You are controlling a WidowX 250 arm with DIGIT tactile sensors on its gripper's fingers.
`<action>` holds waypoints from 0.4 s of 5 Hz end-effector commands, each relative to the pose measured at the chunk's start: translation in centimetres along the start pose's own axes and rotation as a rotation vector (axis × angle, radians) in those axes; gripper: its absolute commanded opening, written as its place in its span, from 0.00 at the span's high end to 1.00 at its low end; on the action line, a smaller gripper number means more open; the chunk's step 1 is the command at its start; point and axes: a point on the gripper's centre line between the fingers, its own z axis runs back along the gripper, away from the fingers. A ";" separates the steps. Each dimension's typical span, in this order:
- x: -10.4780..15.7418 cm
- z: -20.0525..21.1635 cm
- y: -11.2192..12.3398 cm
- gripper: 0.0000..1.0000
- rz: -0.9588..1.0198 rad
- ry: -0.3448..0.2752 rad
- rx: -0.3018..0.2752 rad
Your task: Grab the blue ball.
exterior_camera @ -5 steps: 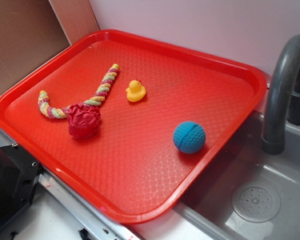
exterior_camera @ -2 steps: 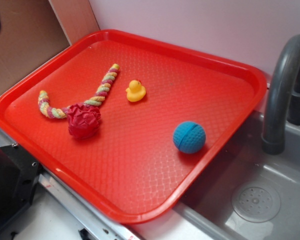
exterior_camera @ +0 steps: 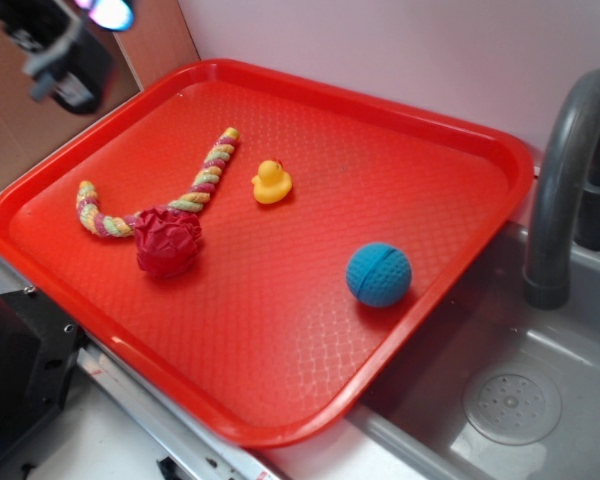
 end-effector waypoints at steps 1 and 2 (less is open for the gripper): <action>6.6 -6.7 -3.0 0.00 -0.431 -0.083 -0.278; 7.1 -9.5 -4.9 0.00 -0.621 0.043 -0.386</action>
